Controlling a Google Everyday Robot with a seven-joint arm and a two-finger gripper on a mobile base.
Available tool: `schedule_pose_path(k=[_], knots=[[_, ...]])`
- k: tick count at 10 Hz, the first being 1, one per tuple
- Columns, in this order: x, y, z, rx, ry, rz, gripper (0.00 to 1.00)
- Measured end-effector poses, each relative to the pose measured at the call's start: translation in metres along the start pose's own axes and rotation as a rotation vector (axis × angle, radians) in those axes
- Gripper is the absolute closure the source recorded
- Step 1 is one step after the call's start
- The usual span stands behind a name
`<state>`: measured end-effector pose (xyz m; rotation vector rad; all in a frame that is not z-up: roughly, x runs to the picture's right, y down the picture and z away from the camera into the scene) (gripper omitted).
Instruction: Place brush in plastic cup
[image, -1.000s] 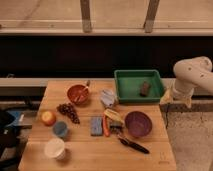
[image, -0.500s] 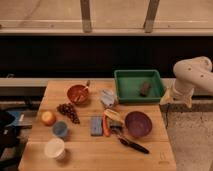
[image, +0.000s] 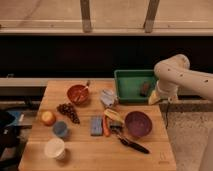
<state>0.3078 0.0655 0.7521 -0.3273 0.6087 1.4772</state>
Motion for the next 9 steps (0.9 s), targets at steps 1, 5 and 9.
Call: schedule_pose_path(k=[1, 5, 9], knots=[[-0.002, 0.018, -0.01, -0.009, -0.021, -0.057, 0.2], [0.006, 0.083, -0.038, -0.064, -0.065, -0.251, 0.2], [0.022, 0.147, -0.062, -0.167, -0.076, -0.448, 0.2]])
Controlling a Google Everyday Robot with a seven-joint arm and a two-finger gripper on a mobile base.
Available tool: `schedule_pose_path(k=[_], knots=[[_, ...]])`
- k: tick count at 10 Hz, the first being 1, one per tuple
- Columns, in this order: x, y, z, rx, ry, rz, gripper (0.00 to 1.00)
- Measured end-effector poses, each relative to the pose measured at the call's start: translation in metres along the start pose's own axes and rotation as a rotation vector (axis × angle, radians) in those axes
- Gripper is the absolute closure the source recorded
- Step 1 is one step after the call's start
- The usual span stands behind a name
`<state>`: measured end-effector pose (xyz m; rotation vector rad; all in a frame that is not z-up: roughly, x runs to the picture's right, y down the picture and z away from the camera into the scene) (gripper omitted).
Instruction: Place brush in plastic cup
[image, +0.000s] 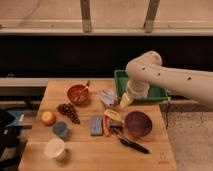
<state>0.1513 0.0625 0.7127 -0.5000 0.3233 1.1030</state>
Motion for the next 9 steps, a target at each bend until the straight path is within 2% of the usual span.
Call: schedule_pose_path(k=[2, 4, 6, 8, 9], knots=[[-0.001, 0.0, -0.001, 0.002, -0.002, -0.001, 0.2], [0.002, 0.003, 0.006, 0.008, 0.024, -0.005, 0.2], [0.001, 0.029, 0.03, 0.003, 0.049, -0.023, 0.2], [-0.006, 0.07, 0.057, -0.026, 0.071, -0.07, 0.2], [-0.004, 0.078, 0.065, -0.037, 0.079, -0.083, 0.2]])
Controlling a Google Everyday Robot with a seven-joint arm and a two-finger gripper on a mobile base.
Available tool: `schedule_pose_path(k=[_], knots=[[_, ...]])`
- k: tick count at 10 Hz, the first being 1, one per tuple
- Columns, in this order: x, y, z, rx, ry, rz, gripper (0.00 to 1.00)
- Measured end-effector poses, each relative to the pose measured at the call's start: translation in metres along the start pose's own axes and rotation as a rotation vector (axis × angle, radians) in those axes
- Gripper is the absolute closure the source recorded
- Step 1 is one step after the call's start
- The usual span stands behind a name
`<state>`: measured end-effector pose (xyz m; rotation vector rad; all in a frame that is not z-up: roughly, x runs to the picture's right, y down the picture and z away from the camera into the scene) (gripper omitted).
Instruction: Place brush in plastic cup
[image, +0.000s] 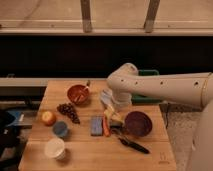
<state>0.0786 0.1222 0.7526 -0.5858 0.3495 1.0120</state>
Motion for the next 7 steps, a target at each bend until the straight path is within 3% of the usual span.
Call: schedule_pose_path(k=[7], knots=[[0.014, 0.026, 0.035, -0.073, 0.064, -0.054, 0.2]])
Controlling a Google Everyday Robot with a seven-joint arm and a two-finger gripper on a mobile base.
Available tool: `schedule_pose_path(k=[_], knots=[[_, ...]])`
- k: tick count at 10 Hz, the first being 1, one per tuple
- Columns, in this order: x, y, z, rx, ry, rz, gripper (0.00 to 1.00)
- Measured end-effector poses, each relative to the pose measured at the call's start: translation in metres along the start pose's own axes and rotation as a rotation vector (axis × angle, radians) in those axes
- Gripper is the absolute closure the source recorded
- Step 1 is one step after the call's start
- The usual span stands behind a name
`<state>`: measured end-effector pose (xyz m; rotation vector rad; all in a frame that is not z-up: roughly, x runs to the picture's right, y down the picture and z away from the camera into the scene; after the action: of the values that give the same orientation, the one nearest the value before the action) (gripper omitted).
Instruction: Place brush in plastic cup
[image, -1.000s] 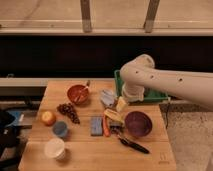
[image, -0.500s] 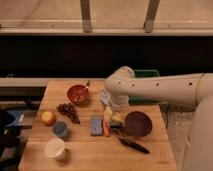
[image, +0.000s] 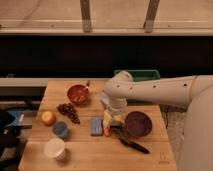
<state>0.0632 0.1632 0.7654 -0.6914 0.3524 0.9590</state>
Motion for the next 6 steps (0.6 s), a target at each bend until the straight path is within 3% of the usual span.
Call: schedule_pose_path(k=[3, 6], knots=[[0.003, 0.01, 0.012, -0.023, 0.026, -0.02, 0.2], [0.005, 0.012, 0.015, -0.023, 0.038, -0.028, 0.2]])
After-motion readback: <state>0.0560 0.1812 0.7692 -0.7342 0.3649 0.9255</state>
